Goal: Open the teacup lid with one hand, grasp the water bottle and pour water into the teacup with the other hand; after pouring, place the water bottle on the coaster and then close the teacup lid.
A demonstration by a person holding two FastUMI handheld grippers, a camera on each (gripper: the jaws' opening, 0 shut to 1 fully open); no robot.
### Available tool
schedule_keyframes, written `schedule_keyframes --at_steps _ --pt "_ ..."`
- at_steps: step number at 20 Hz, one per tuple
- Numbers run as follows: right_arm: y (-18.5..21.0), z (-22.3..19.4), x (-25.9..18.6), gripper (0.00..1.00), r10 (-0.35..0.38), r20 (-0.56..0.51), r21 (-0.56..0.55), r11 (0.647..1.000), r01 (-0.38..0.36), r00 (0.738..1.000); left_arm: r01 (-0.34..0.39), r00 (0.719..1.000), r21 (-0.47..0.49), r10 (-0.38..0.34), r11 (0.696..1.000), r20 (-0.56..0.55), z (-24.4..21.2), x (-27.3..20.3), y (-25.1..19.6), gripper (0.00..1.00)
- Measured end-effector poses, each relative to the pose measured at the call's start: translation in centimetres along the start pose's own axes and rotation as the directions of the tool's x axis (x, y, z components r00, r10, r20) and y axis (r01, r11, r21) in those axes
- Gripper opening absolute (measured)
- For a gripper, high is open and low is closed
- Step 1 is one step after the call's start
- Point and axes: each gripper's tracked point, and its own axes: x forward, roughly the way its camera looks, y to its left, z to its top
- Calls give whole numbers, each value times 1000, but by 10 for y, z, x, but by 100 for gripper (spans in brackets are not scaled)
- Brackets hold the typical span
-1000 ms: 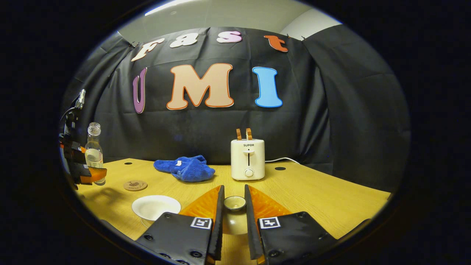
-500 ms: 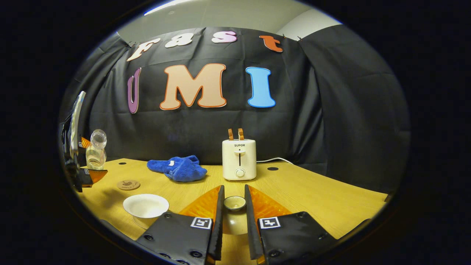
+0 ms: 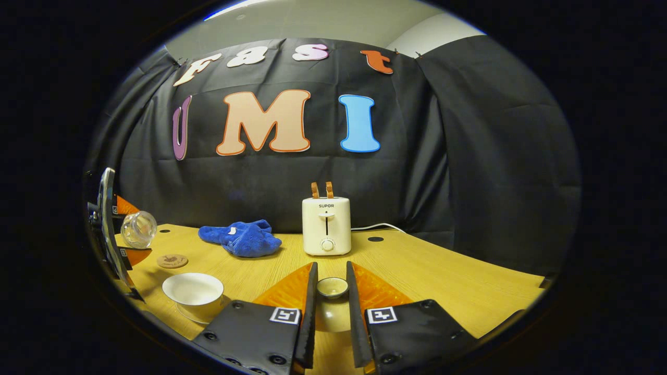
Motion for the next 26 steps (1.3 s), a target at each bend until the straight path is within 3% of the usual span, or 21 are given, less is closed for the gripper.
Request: schedule_keyframes --at_steps 5,13,26 --pt "-1 0 0 33 -4 1 -1 1000 4 1000 0 1000 189 1 982 -6 3 4 4 68" --pt "-1 0 0 33 -4 0 -1 1000 4 1000 -33 999 365 34 931 4 14 10 16 68" --pt "-2 0 1 32 -5 1 -1 1000 5 1000 -72 997 489 69 869 24 28 8 32 67"
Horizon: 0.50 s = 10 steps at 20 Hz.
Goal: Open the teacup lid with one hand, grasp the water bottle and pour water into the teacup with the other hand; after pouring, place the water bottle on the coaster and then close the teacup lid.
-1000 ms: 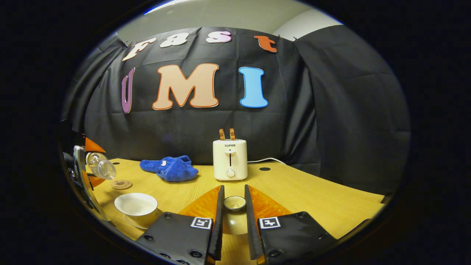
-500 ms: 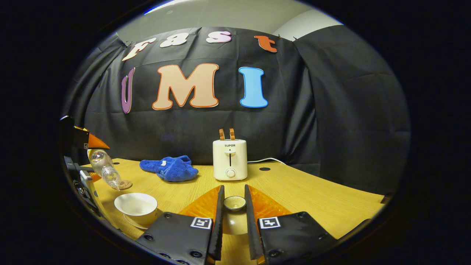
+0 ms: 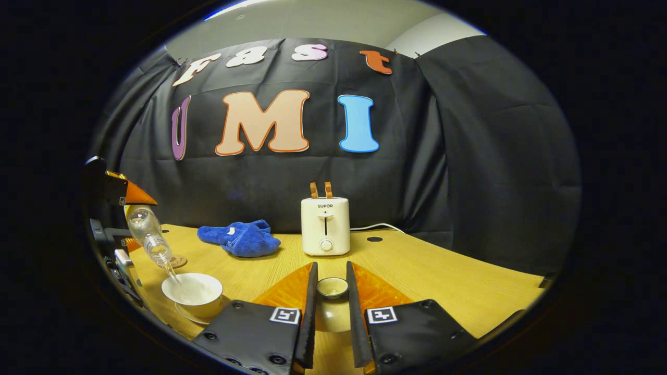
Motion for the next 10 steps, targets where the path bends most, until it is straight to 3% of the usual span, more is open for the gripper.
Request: schedule_keyframes --at_steps 10 --pt "0 0 -1 33 0 0 1 1000 0 1000 -47 999 91 47 995 -1 0 -2 25 68"
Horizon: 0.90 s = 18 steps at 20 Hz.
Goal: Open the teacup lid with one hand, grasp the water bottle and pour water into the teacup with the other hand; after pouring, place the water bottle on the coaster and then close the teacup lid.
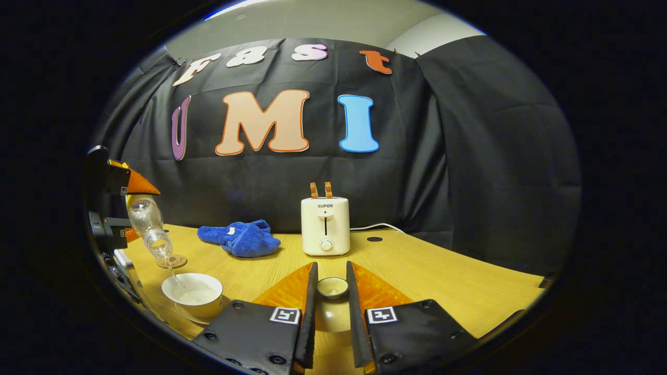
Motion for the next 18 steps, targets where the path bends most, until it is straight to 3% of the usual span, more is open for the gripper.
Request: schedule_keyframes --at_steps 12,18 --pt "0 0 1 33 0 1 0 1000 0 1000 -43 999 82 44 996 -11 0 -1 17 68" --pt "0 0 0 32 0 1 0 1000 0 1000 3 1000 -45 -2 999 11 4 4 -5 67"
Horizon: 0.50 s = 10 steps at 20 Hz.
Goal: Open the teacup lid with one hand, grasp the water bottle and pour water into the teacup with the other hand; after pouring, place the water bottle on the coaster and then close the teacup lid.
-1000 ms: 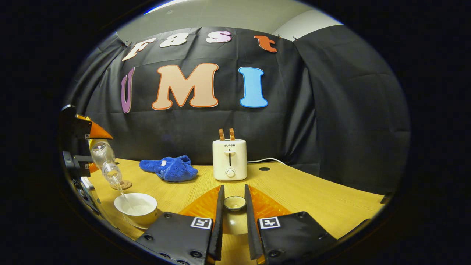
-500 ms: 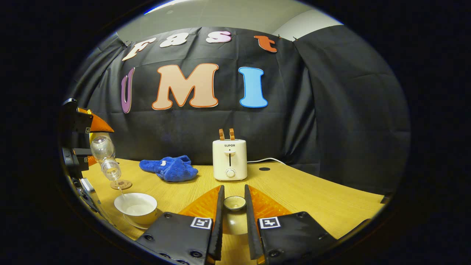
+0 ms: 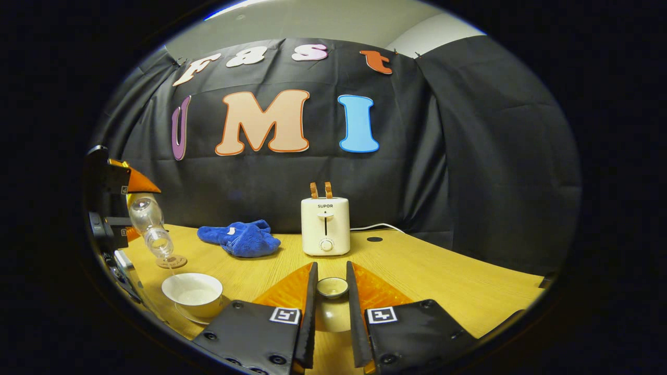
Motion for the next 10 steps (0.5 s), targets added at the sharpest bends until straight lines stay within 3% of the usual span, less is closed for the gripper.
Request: schedule_keyframes --at_steps 3,5,10 --pt "0 0 0 32 0 0 0 1000 0 1000 4 1000 -119 -3 993 13 0 2 -11 67" --pt "0 0 0 32 0 0 0 1000 0 1000 33 999 -245 -26 969 30 4 4 -24 67" --pt "1 0 0 33 1 0 0 1000 -1 1000 97 995 -525 -62 846 85 12 5 -45 68"
